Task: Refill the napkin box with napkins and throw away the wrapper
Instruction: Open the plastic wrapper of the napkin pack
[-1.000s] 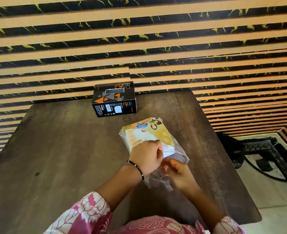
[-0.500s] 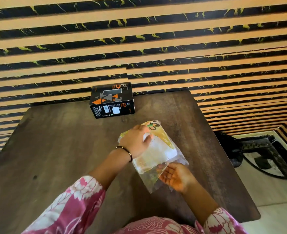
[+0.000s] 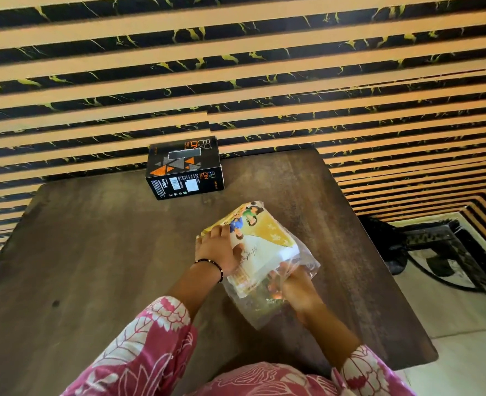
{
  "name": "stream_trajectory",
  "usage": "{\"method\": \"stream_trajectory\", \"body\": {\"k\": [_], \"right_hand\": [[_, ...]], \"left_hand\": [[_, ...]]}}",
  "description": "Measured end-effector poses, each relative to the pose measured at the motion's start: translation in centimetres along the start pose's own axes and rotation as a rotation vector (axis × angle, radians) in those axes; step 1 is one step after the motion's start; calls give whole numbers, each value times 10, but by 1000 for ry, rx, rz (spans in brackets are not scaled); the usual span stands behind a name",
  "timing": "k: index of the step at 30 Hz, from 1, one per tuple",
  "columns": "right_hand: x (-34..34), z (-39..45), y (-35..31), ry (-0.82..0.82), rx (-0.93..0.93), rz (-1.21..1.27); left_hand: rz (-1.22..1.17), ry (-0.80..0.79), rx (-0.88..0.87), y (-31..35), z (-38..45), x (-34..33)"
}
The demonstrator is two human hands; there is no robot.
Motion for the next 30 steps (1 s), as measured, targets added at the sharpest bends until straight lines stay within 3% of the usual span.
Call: {"method": "stream_trajectory", "body": {"k": [3, 5, 10, 16, 19, 21, 25, 30], "right_hand": [[14, 3, 8, 28, 122, -544], [25, -5, 12, 33, 137, -572], [27, -10, 1, 0, 251, -399], [28, -2, -2, 21, 154, -18], [23, -2, -11, 56, 217, -77], [17, -3, -9, 54, 150, 55], [10, 1, 8, -76, -106, 619], [13, 18, 21, -21, -194, 499]], "left_hand": [[53, 41, 33, 0, -10, 4], [60, 54, 31, 4, -16, 2], [52, 98, 30, 2, -26, -3], [34, 110, 47, -1, -39, -8], [10, 112, 66, -1, -43, -9], [-21, 113, 75, -3, -45, -10], [-79, 139, 86, -9, -48, -8], [-142, 132, 143, -2, -59, -3]]}}
Point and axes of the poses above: each hand's wrist, its own z-axis towards the middle knuckle, its own x-axis out of the back of the hand, y = z × x, the point moved 7 cm from there along z, towards the middle knuckle, and after that the axes turned 12 degrees about z, right-handed, at the moved point
